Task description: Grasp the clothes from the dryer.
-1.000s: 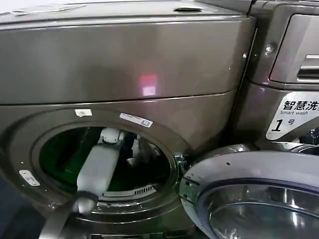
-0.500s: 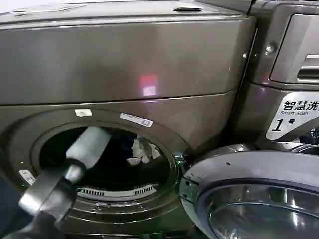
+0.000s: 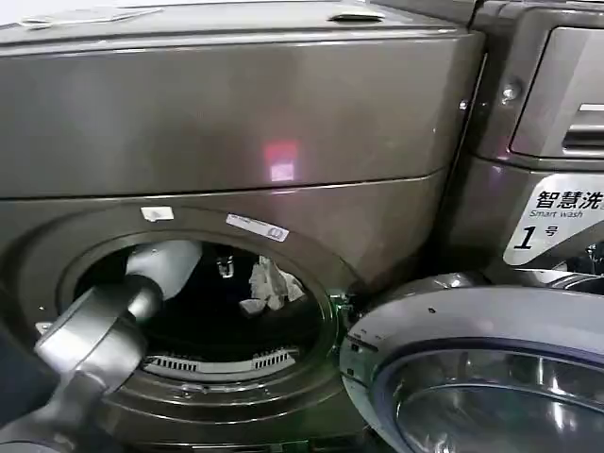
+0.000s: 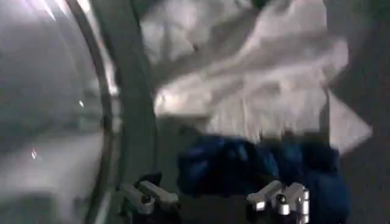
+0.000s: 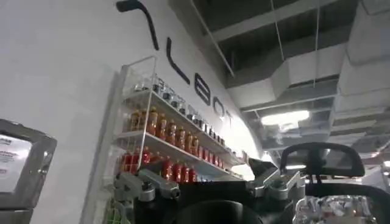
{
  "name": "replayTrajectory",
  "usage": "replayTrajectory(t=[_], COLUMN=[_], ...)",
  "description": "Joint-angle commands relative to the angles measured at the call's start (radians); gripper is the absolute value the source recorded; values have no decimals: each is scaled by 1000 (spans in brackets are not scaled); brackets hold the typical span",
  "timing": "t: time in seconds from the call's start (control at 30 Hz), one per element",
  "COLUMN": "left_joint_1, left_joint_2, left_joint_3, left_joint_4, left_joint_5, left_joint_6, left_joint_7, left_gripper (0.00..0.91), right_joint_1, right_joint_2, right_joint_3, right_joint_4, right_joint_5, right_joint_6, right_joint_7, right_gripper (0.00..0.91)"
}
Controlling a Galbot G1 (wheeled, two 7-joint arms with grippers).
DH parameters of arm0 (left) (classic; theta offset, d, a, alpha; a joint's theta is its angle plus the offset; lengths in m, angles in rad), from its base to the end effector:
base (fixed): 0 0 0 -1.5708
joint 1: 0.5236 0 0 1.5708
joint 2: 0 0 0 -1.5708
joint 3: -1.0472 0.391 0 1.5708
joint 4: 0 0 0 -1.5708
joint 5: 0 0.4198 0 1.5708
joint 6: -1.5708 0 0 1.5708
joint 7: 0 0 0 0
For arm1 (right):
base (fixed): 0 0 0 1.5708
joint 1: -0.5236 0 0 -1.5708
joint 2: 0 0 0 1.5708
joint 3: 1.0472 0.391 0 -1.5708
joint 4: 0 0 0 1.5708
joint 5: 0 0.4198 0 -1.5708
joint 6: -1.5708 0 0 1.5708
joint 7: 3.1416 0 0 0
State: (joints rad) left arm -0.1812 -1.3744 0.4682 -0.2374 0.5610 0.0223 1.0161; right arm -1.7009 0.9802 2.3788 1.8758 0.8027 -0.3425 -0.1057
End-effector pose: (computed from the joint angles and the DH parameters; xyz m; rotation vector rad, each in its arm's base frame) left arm 0.7715 0.0749 -0.2176 -1.0118 -1.4634 -1.4413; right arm -0.0929 -0.4668 0.0635 1.3592 2.3113 -0.4272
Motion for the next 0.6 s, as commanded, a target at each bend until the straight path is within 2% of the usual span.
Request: replayTrajectory(t=[0.03, 0.13, 0.23, 0.47, 0.6], left_joint_1=[15, 15, 9, 3, 10], left_joint_2=[-8, -8, -12, -11, -11], left_joint_3=[24, 28, 32, 32, -19], left_joint_4=[20, 19, 25, 29, 26], left_joint_5=[11, 11, 11, 15, -11], left_joint_6=[-3, -4, -9, -24, -25], left_joint_7=[24, 33, 35, 48, 27], left_gripper=[865, 114, 0, 0, 0], right_joint_1=[-1, -1, 1, 8, 9], right_joint_2=[2, 2, 1, 5, 6], right_joint_3=[0, 1, 0, -5, -4], right_joint_4=[0, -1, -5, -10, -11], right_joint_5=[0, 0, 0, -2, -2], right_joint_6=[1, 1, 2, 3, 3], right_joint_7=[0, 0, 0, 1, 1], right_gripper=[907, 907, 907, 907, 907])
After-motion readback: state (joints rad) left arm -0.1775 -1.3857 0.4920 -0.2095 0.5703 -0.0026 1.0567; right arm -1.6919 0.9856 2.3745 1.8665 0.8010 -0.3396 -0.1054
